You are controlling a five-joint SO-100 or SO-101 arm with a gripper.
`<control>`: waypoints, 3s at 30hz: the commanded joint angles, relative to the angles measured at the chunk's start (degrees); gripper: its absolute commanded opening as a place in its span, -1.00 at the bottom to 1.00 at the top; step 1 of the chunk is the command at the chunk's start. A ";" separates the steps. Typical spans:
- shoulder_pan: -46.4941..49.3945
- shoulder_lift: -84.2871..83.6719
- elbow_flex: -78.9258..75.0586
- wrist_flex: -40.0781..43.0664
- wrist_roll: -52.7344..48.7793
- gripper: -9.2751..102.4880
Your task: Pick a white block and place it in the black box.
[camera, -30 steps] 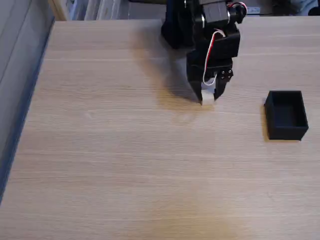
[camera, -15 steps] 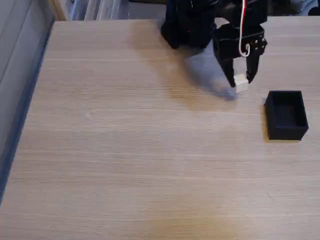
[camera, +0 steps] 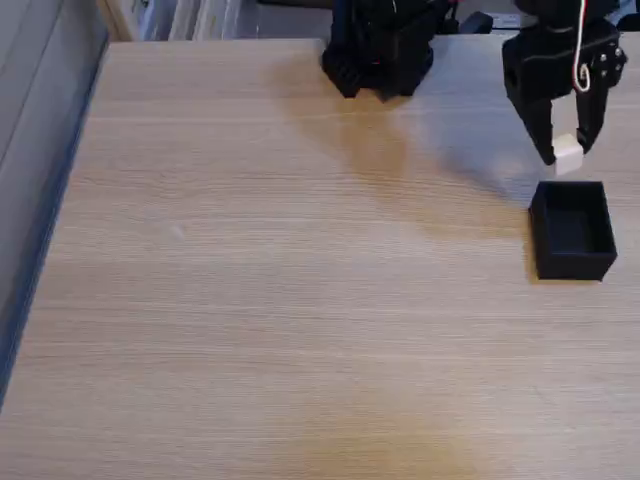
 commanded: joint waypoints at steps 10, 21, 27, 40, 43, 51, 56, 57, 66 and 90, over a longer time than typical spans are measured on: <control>-1.67 -7.03 -10.99 1.93 2.37 -0.81; -2.29 -8.35 -12.66 2.02 2.81 -0.57; -2.11 -8.17 -12.66 2.64 2.29 -0.41; 3.87 1.85 -3.08 3.25 -0.26 -0.83; 7.56 8.70 5.71 2.55 -5.80 -0.83; 20.04 31.38 36.04 -6.15 -20.65 -0.83; 26.02 45.00 52.47 -11.34 -27.33 -0.83; 27.16 47.46 55.37 -12.30 -28.30 -0.83; 34.10 66.01 75.41 -15.03 -29.36 -0.83; 33.57 82.00 78.31 6.24 -26.10 -0.83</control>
